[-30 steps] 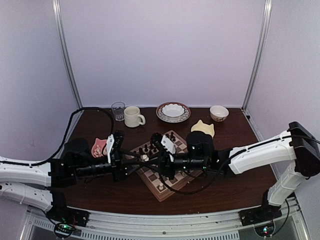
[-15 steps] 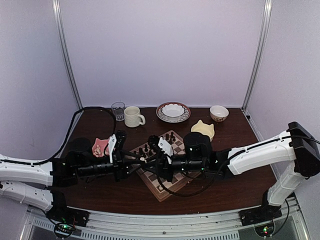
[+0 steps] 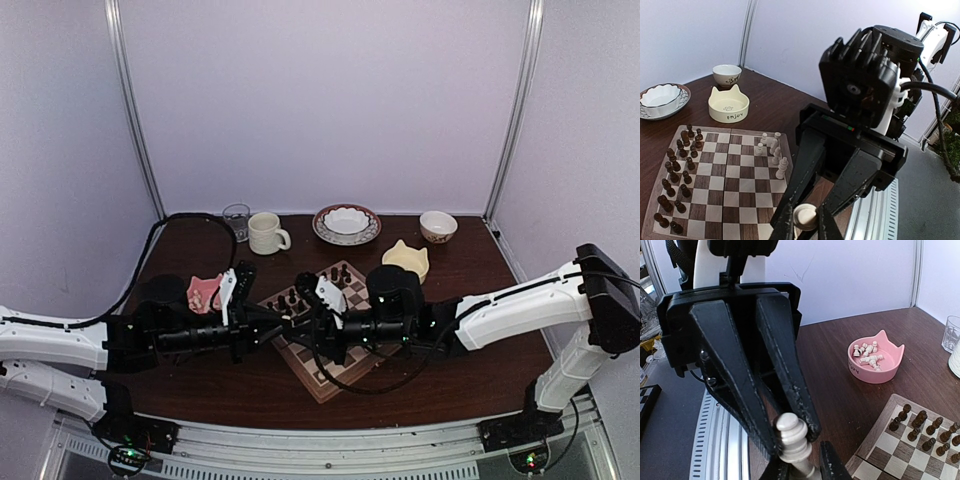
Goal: Set up the chess pieces on the board
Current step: Pass from the right arm to the left
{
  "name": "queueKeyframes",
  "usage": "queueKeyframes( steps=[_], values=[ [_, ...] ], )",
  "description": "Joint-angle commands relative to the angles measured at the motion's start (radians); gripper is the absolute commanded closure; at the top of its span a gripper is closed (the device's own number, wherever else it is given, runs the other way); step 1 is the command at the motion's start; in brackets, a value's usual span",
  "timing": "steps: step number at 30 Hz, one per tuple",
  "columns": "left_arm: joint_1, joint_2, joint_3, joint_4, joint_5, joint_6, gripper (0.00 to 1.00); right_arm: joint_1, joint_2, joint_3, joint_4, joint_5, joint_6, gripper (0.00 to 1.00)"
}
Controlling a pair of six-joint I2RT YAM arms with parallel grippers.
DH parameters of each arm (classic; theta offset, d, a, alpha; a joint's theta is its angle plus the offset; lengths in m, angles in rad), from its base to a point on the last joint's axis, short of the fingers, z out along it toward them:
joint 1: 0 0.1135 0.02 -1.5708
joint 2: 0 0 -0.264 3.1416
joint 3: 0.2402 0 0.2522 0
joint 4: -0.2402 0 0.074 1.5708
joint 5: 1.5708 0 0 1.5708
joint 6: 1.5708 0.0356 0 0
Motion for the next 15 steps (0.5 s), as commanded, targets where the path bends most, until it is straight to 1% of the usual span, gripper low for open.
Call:
queueKeyframes(
  steps=[1,4,10,12,15],
  values=[
    [-0.003,0.001,0.031,0.043,-0.012,0.008,1.00,0.007,0.004,0.021,0.005,0.008,-0.010,0.90],
    [-0.002,0.002,0.033,0.039,-0.020,0.011,1.00,0.007,0.002,0.018,0.005,0.012,-0.013,0.81],
    [-0.003,0.002,0.047,-0.005,-0.046,0.028,1.00,0.007,-0.029,0.006,-0.040,0.000,-0.057,0.39],
    [-0.003,-0.001,0.054,-0.028,-0.056,0.038,1.00,0.006,-0.051,-0.004,-0.055,-0.004,-0.073,0.33],
    [-0.003,-0.021,0.054,-0.052,-0.071,0.048,1.00,0.001,-0.087,-0.010,-0.113,0.000,-0.140,0.29]
  ],
)
